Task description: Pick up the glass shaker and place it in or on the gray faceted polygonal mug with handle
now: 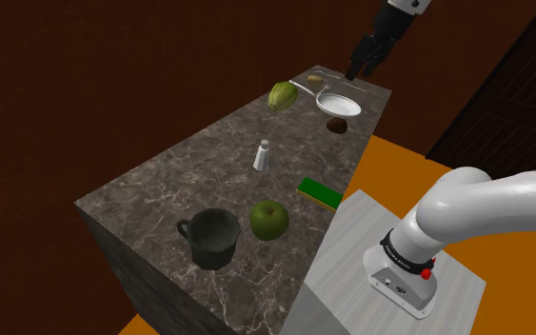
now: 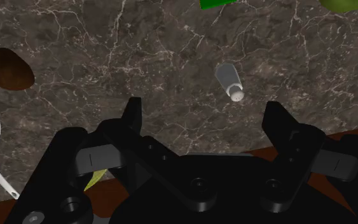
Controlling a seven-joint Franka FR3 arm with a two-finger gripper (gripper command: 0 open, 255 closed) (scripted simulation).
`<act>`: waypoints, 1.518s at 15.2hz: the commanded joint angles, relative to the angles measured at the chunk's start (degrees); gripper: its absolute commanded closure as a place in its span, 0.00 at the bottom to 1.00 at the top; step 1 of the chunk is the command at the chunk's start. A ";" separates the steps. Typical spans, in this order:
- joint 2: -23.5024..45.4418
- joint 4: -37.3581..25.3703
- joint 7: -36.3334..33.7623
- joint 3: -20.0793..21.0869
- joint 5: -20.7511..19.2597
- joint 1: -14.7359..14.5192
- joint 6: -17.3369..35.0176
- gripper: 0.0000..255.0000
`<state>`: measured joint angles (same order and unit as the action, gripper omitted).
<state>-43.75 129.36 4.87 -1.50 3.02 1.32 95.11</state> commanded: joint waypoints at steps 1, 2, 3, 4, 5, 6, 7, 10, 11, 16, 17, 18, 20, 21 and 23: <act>0.00 0.00 0.00 0.00 0.00 0.00 0.00 0.00; 1.08 0.75 0.03 0.32 0.27 -0.31 1.54 0.00; 2.22 1.43 0.06 0.64 0.54 -0.62 3.07 0.00; 3.41 2.05 0.10 0.96 0.81 -0.94 4.60 0.00; 4.66 2.61 0.15 1.28 1.08 -1.26 6.13 0.00; 5.97 3.10 0.19 1.60 1.34 -1.58 7.65 0.00; 7.34 3.53 0.25 1.92 1.61 -1.90 9.17 0.00; 11.74 4.43 0.43 2.89 2.36 -2.87 13.64 0.00; 13.31 4.61 0.49 3.21 2.59 -3.19 15.10 0.00; 21.80 4.49 0.84 4.83 3.64 -4.75 22.11 0.00; 23.61 4.27 0.90 5.16 3.82 -5.04 23.43 0.00; 25.45 3.99 0.97 5.49 3.98 -5.32 24.72 0.00; 29.22 3.24 1.09 6.15 4.25 -5.88 27.20 0.00; 31.15 2.77 1.14 6.48 4.35 -6.16 28.38 0.00; 35.06 1.65 1.21 7.12 4.48 -6.69 30.63 0.00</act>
<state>-10.65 131.55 5.79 5.44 7.44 -5.20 124.61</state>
